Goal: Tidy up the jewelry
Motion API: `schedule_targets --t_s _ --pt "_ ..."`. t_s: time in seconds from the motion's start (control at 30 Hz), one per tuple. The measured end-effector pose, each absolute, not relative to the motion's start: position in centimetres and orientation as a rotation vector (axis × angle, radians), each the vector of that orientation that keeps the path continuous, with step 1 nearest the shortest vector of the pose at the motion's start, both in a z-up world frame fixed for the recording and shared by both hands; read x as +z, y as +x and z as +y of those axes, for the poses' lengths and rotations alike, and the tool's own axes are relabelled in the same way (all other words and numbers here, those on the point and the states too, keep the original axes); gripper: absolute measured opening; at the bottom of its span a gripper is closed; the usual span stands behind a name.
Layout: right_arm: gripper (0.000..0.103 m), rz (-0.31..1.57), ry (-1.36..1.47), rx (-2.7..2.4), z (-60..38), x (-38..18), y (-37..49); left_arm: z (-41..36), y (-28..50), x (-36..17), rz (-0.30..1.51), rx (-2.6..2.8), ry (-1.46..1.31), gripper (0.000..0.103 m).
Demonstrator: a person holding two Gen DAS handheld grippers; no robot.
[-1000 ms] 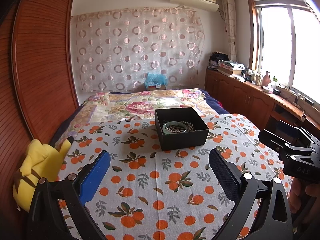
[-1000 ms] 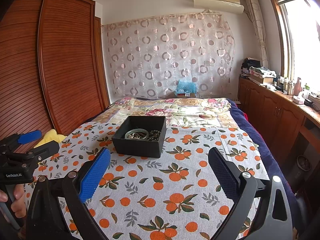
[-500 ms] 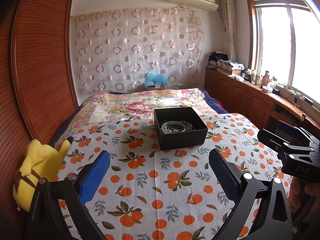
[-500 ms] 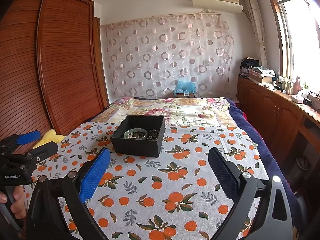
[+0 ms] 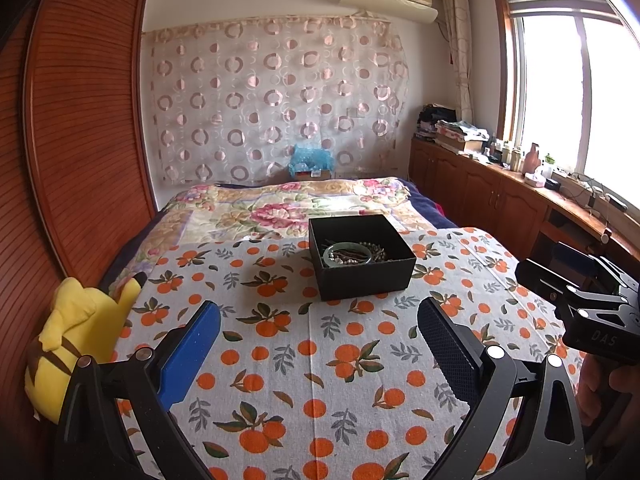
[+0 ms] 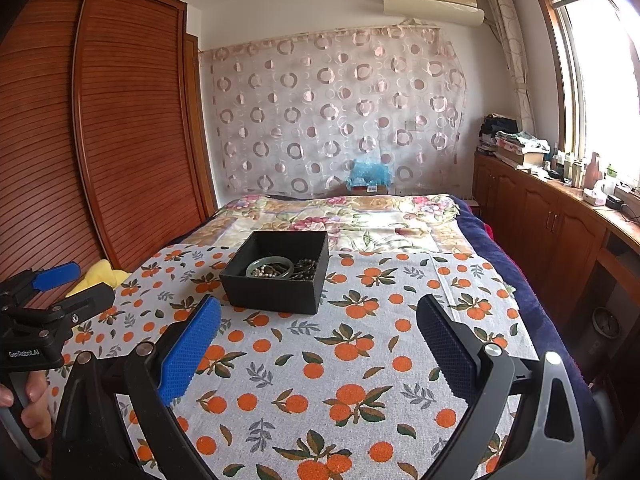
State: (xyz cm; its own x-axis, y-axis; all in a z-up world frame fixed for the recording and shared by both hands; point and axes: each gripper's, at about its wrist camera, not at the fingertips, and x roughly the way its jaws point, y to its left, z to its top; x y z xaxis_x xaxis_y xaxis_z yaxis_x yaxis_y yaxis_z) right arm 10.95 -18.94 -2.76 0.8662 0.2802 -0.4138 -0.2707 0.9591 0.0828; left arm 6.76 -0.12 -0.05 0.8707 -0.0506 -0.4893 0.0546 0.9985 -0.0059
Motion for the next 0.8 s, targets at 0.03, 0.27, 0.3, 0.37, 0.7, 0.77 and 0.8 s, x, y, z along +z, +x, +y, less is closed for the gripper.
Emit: schedule_targets --t_s 0.03,0.27,0.3,0.37,0.7,0.77,0.8 --pt "0.099 0.437 0.023 0.288 -19.01 -2.81 10.94 -0.14 6.74 -0.04 0.511 -0.055 0.008 0.095" --pt "0.099 0.437 0.022 0.288 -18.95 -2.78 10.93 -0.37 6.51 0.04 0.502 -0.056 0.008 0.095" --pt "0.099 0.436 0.022 0.288 -18.98 -2.8 10.92 -0.4 6.47 0.09 0.502 -0.055 0.008 0.095" --pt "0.099 0.437 0.022 0.288 -18.95 -2.78 10.94 -0.46 6.43 0.08 0.502 -0.054 0.011 0.095" --pt "0.099 0.436 0.022 0.288 -18.95 -2.83 10.9 -0.36 6.45 0.06 0.503 -0.055 0.009 0.095" --pt "0.099 0.435 0.022 0.288 -18.95 -2.8 10.91 -0.39 6.39 0.07 0.502 -0.057 0.006 0.095" --pt "0.099 0.435 0.022 0.288 -18.93 -2.79 10.93 -0.37 6.45 0.07 0.502 -0.055 0.008 0.095"
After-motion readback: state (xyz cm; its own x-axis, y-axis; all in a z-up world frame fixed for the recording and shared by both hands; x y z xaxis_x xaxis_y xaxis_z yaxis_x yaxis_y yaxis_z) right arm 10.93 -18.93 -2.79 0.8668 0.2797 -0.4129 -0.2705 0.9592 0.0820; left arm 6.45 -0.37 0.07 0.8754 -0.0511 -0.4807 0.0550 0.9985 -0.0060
